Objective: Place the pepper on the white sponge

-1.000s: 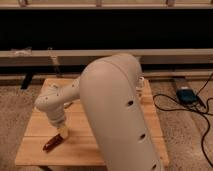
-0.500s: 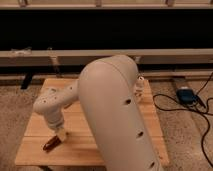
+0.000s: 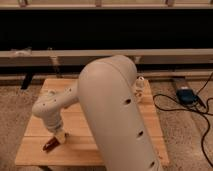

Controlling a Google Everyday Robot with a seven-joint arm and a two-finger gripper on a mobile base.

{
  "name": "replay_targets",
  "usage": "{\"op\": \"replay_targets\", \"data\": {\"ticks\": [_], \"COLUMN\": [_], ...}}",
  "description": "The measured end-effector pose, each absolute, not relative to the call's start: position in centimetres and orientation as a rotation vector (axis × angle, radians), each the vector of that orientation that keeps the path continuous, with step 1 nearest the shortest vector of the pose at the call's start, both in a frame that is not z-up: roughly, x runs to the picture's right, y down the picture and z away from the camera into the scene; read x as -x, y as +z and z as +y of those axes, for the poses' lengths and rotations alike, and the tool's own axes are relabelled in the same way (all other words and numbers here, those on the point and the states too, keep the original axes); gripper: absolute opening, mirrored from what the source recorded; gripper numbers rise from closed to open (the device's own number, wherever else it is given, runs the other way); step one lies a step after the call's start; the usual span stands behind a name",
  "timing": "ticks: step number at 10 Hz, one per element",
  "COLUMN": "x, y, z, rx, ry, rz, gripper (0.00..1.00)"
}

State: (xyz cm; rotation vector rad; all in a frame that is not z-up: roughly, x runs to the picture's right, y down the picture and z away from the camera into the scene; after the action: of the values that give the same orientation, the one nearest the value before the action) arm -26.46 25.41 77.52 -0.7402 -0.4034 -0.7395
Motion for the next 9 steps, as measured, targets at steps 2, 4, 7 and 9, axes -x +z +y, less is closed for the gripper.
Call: {"op": "replay_targets", "data": {"ticks": [2, 4, 7, 9], "x": [26.3, 26.0, 25.8, 25.7], "y": [77.6, 77.7, 78.0, 78.1], "z": [25.9, 26.3, 26.9, 27.1], "rx": [0.735, 0.73, 0.728, 0.732], "ry": [-0.752, -0.754, -0.768, -0.775], "rz": [-0.403, -0.395, -0.374, -0.363], "gripper": [0.64, 0.62, 0.33, 0.15]}}
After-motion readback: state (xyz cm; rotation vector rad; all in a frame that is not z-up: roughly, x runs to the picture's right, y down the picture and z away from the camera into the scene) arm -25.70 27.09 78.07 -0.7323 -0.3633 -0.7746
